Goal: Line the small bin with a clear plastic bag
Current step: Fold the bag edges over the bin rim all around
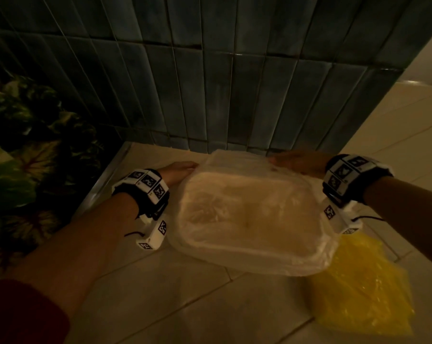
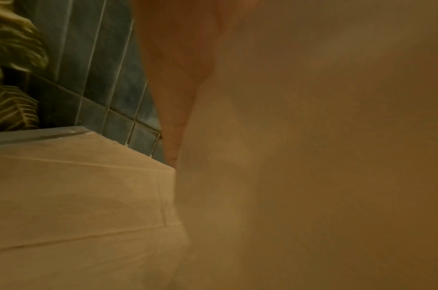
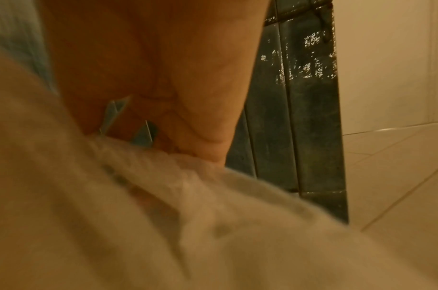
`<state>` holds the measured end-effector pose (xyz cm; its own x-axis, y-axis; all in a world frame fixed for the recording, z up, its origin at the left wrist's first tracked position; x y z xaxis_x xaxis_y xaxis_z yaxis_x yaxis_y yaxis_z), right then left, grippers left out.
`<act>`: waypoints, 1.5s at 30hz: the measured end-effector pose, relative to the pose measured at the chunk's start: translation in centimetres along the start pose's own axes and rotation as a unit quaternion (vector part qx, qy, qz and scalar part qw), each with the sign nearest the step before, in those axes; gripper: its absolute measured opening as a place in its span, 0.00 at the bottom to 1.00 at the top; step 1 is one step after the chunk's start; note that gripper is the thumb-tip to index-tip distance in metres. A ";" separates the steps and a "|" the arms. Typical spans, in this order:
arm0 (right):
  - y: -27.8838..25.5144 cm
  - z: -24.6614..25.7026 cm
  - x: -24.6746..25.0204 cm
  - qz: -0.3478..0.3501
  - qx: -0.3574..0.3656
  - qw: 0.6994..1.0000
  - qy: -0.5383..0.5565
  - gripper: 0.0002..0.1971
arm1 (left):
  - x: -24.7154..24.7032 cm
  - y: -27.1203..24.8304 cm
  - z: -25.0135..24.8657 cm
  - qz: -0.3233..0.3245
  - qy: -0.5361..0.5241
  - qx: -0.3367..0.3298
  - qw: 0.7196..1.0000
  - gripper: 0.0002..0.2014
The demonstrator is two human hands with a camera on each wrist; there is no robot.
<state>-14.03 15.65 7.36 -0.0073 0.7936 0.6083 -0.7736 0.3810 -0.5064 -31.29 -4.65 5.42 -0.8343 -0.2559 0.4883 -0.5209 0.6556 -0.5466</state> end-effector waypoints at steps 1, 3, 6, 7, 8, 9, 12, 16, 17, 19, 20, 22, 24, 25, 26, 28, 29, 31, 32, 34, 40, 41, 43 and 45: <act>0.0 0.6 -0.4 0.026 0.012 0.999 -0.013 0.35 | 0.0 0.1 0.0 0.000 0.010 -0.006 1.000 0.20; 0.2 1.3 -0.8 0.043 0.038 0.997 -0.060 0.19 | 0.5 0.4 0.4 -0.017 0.012 -0.025 0.999 0.19; 0.8 1.5 -0.7 -0.011 0.078 0.992 -0.094 0.16 | 1.3 0.5 0.3 -0.060 0.001 -0.077 0.995 0.17; 1.1 1.5 -0.8 -0.028 0.092 0.990 -0.105 0.15 | 1.4 0.5 0.2 -0.065 -0.008 -0.092 0.994 0.17; 1.3 1.4 -1.0 -0.036 0.098 0.986 -0.131 0.15 | 1.4 0.5 0.3 -0.066 -0.015 -0.100 0.993 0.17; 1.5 1.5 -1.3 -0.037 0.099 0.980 -0.169 0.16 | 1.4 0.5 0.4 -0.067 -0.024 -0.104 0.992 0.16; 1.4 1.9 -1.1 -0.040 0.084 0.968 -0.232 0.17 | 1.1 0.4 0.3 -0.068 -0.051 -0.083 0.993 0.16; 0.7 1.0 -0.5 0.009 0.057 0.978 -0.201 0.14 | 1.0 0.4 1.9 -0.016 -0.147 0.014 0.989 0.10; 0.5 0.5 -0.3 0.026 0.039 0.977 -0.206 0.15 | 1.1 0.4 2.3 -0.014 -0.171 0.026 0.985 0.10; 0.3 0.1 -0.1 0.045 0.043 0.971 -0.230 0.14 | 1.2 0.0 2.1 -0.015 -0.133 0.008 0.991 0.10; 0.4 0.0 -0.1 0.047 0.060 0.968 -0.241 0.13 | 0.9 -0.2 1.7 -0.012 -0.101 -0.007 0.995 0.11; 0.2 0.0 -0.1 0.029 0.076 0.967 -0.242 0.14 | 0.3 -0.2 1.2 0.001 -0.086 -0.028 0.996 0.14; 0.1 0.4 -0.3 -0.023 0.098 0.967 -0.232 0.15 | -0.1 -0.3 0.6 -0.009 -0.085 -0.049 0.995 0.10; 0.2 0.6 -0.5 -0.047 0.111 0.970 -0.210 0.14 | -0.2 -0.2 0.5 -0.025 -0.125 -0.036 0.991 0.06; 0.1 0.6 -0.4 -0.066 0.110 0.978 -0.166 0.14 | -0.2 -0.1 0.6 -0.047 -0.176 -0.010 0.983 0.05; -0.3 0.0 -0.6 -0.071 0.095 0.986 -0.120 0.12 | 0.1 0.2 1.3 -0.087 -0.205 0.018 0.975 0.07; -0.8 -0.5 -0.6 -0.060 0.068 0.990 -0.108 0.10 | 0.5 0.2 1.6 -0.102 -0.191 0.012 0.976 0.05; -1.6 -1.9 -0.4 -0.032 0.054 0.993 -0.104 0.14 | 1.1 0.2 2.4 -0.102 -0.115 -0.017 0.988 0.01; -2.5 -2.8 -0.1 -0.025 0.038 0.997 -0.065 0.15 | 1.4 0.0 3.0 -0.099 -0.090 -0.023 0.991 0.02; -4.4 -5.3 -0.1 -0.031 -0.020 0.997 0.064 0.18 | 1.9 -0.7 4.4 -0.078 -0.109 -0.009 0.991 0.02; -9.6 -12.1 -3.6 -0.054 -0.093 0.931 0.349 0.41 | 1.5 -4.5 9.6 -0.010 -0.251 0.080 0.965 0.12; -10.3 -12.3 -4.6 -0.047 -0.082 0.920 0.381 0.47 | 1.3 -5.0 10.2 0.001 -0.263 0.081 0.961 0.13; -11.2 -11.9 -5.9 -0.054 -0.060 0.909 0.409 0.41 | 0.5 -5.7 11.2 0.022 -0.295 0.075 0.952 0.16; -12.1 -11.4 -6.5 -0.102 -0.029 0.895 0.434 0.34 | -0.6 -6.3 11.4 0.042 -0.313 0.059 0.947 0.19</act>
<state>2.59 11.30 2.56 0.6450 0.7642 0.0007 -0.6678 0.5641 -0.4856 -29.54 -16.76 0.78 -0.7980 -0.6013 -0.0396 -0.4329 0.6177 -0.6566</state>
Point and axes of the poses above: each hand's wrist, its own y-axis towards the middle knuckle, its own x-axis out of the back of the hand, z = x × y, the point moved 7 cm from there along y, towards the middle knuckle, and after that the axes turned 3 degrees about x, right-handed, at the moved point
